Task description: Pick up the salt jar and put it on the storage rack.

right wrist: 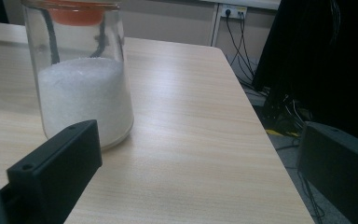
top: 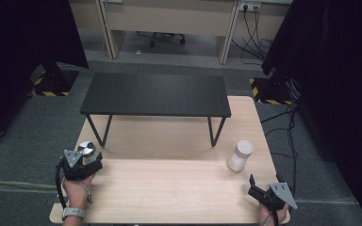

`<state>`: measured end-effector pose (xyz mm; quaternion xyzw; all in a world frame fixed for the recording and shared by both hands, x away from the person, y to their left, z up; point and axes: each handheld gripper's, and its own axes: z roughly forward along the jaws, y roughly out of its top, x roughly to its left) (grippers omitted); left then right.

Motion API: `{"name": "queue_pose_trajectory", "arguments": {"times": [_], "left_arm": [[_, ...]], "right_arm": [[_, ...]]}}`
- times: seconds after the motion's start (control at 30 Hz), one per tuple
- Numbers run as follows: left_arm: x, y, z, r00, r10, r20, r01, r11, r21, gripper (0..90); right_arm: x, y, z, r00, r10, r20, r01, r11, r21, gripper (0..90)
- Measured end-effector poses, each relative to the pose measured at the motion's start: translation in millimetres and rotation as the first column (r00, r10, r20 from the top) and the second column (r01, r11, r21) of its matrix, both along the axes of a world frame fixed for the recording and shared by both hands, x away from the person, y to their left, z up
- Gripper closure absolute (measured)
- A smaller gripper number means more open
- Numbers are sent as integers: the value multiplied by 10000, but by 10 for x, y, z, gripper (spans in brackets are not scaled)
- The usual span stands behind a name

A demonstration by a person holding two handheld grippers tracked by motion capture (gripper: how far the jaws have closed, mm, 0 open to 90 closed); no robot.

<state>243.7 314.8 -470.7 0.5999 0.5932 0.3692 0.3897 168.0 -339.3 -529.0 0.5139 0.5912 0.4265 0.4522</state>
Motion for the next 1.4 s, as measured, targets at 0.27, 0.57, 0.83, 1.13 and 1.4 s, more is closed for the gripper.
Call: {"name": "queue_pose_trajectory", "arguments": {"times": [0.27,0.57,0.83,1.13,1.4], "left_arm": [[83,-7,23,9999,46,-134,-46,10000,41,238],[82,-33,27,9999,-36,-112,39,9997,244,304],[71,-28,8,10000,-54,-20,54,9997,236,305],[49,-46,33,9999,61,-114,-59,9997,247,306],[-12,-70,185,9998,35,-198,-34,10000,51,307]], "right_arm": [[3,5,3,10000,8,-23,-8,10000,-42,3],[4,9,3,10000,19,-25,-19,10000,-97,3],[5,10,5,10000,34,-42,-34,9999,-128,3],[5,7,5,10000,41,-43,-42,9999,-100,3],[1,2,1,10000,57,-16,-57,10000,-45,3]]}}
